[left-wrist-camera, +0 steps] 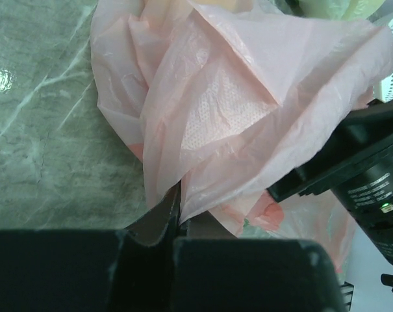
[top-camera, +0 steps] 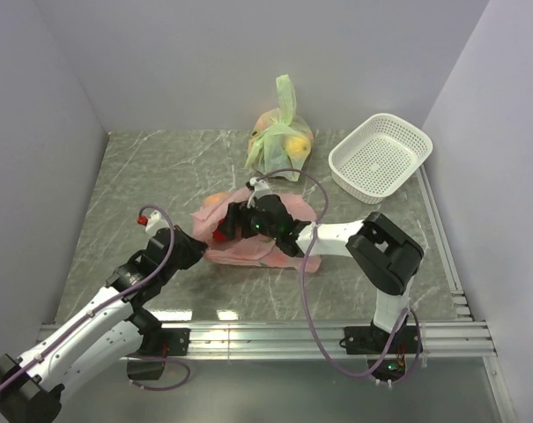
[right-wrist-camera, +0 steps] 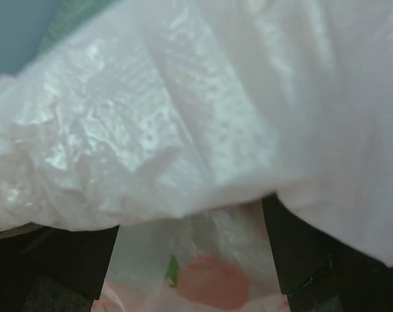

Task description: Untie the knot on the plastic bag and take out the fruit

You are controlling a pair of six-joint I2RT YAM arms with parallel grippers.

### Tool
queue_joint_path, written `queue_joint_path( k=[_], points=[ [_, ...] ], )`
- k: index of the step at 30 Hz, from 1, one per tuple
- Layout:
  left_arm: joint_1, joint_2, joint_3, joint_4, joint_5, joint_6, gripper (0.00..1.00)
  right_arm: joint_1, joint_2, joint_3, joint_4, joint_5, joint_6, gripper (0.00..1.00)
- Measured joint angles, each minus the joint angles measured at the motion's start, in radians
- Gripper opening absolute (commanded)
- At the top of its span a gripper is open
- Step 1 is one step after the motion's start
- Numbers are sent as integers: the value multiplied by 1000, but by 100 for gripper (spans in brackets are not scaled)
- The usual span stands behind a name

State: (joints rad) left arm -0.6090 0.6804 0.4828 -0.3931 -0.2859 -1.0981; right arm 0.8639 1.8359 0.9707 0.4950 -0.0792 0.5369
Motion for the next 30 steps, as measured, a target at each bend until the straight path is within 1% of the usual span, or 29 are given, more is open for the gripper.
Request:
queue_joint_path(
  k=[9, 16, 21, 22, 24, 26, 28, 29, 30],
  points=[
    [0, -5, -41, 12, 10, -32, 1, 0, 72, 93, -7, 101, 153, 91],
    [0, -1, -41, 15, 10, -32, 0, 8, 163, 138, -30, 97, 226, 91],
    [0, -3, -53, 25, 8, -41, 0, 10, 185, 137, 6, 71, 265, 86],
    [0, -3, -58, 27, 8, -43, 1, 10, 194, 135, 31, 58, 277, 84],
    [0, -2, -68, 30, 8, -44, 1, 10, 205, 135, 55, 44, 286, 81],
    [0, -2, -74, 31, 8, -45, 1, 10, 219, 135, 94, 26, 298, 75],
    [0, -2, -79, 32, 8, -48, 1, 10, 225, 134, 119, 9, 307, 67],
    [0, -2, -83, 35, 8, -48, 0, 10, 227, 132, 126, 3, 311, 59],
    [0, -2, -87, 36, 8, -48, 0, 10, 227, 122, 137, -2, 312, 56]
  ],
)
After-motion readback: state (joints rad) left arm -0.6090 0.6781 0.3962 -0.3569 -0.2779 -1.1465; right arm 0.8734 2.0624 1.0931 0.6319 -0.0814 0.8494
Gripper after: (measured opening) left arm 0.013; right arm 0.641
